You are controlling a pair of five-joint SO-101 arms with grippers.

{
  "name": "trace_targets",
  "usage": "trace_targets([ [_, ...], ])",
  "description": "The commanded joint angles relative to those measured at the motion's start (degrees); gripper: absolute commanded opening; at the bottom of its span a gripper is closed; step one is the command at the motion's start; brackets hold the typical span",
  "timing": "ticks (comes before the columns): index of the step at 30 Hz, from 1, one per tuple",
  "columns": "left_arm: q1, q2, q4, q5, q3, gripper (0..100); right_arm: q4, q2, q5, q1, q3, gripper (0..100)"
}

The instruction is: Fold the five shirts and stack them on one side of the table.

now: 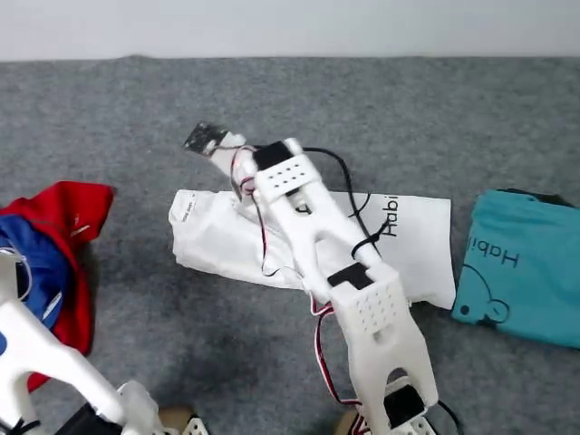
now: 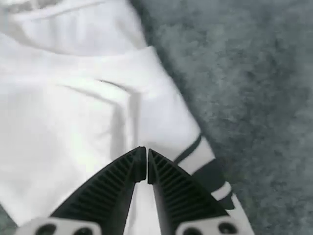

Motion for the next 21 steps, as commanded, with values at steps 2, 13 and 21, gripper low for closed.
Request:
trace_targets([
  [2, 0.0, -1.8, 0.6, -0.6, -0.3, 0, 2.2, -5.5, 0.4, -1.3, -3.5, 1.0],
  [13, 0.3, -10.2, 0.7, -0.6, -0.2, 0, 22.5, -18.2, 0.0, 0.6, -3.5, 1.5],
  [21, 0.8, -16.4, 0.2, -3.3, 8.5, 0, 30.5, -20.9, -9.8, 12.1, -3.1, 1.5],
])
